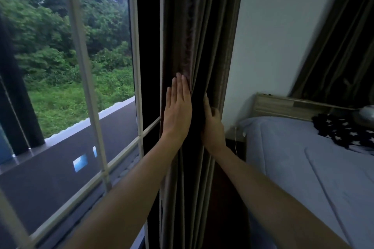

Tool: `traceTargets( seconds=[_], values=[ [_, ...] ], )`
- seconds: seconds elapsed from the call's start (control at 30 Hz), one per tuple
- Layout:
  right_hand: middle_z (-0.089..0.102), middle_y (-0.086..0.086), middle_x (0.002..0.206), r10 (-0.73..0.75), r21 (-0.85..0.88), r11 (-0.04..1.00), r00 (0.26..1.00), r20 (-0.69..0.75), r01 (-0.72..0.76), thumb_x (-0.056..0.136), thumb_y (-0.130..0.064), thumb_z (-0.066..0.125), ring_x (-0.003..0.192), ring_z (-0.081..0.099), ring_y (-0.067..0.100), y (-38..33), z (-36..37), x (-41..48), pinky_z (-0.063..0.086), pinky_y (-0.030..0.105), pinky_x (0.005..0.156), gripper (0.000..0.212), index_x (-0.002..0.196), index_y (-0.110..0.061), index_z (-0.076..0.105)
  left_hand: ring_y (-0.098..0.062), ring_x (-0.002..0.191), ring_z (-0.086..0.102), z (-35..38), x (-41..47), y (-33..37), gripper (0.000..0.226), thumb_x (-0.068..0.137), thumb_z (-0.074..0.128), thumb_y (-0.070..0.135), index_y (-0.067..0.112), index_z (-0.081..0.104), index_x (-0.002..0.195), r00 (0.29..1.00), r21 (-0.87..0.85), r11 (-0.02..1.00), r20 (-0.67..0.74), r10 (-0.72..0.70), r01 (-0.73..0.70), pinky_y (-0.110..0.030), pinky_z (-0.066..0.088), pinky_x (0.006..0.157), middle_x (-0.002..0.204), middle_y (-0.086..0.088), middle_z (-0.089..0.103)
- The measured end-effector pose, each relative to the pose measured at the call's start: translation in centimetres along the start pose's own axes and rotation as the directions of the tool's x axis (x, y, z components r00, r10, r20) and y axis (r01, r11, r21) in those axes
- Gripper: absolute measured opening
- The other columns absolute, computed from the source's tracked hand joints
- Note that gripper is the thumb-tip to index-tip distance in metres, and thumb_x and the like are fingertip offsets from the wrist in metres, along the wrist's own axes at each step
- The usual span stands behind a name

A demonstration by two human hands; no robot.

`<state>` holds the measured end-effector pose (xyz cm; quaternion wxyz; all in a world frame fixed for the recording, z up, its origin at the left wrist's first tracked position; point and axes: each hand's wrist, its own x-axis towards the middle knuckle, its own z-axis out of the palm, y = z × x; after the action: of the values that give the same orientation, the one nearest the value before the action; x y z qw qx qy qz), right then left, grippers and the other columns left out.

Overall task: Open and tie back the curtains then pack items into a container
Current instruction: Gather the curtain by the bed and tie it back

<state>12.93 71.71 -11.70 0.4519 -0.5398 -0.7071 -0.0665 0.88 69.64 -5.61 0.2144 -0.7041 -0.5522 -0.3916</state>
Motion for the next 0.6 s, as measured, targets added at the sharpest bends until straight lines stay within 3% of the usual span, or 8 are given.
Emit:
traceTargets(
  seconds=[0.2,0.4,0.6],
  values=[
    [0.023,0.016,0.154,0.010,0.098,0.995,0.988,0.154,-0.025,0.085,0.001,0.062,0.135,0.038,0.032,1.4,1.1,-3.0,0.052,0.042,0.090,0.107,0.148,-0.047,-0.011,-0.029,0.147,-0.003,-0.2,-0.1,0.0,0.074,0.095,0.043,0.007,-0.003,-0.007,0.148,0.999,-0.014,0.999,0.046,0.029,-0.028,-0.042,0.005,0.121,0.158,-0.021,-0.006],
    [0.039,0.016,0.136,0.013,0.082,0.996,0.982,0.187,-0.029,0.085,0.001,0.061,0.108,0.054,0.029,1.6,1.2,-5.2,0.052,0.031,0.085,0.104,0.150,-0.043,-0.007,-0.028,0.147,-0.007,-0.5,-0.1,-0.7,0.076,0.094,0.042,0.001,-0.002,-0.011,0.147,0.996,-0.023,0.998,0.070,0.061,-0.059,-0.040,0.002,0.121,0.158,-0.019,-0.009],
    [0.032,0.012,0.152,-0.013,-0.009,1.000,0.978,0.210,0.015,0.087,0.000,0.054,0.129,0.043,0.031,1.7,1.2,-7.5,0.053,0.040,0.091,0.098,0.150,-0.045,-0.005,-0.027,0.146,-0.010,-0.7,0.0,-1.3,0.082,0.090,0.044,-0.003,-0.002,-0.015,0.146,0.988,-0.047,0.994,0.110,0.108,-0.103,-0.041,0.004,0.122,0.158,-0.018,-0.013]
  ],
)
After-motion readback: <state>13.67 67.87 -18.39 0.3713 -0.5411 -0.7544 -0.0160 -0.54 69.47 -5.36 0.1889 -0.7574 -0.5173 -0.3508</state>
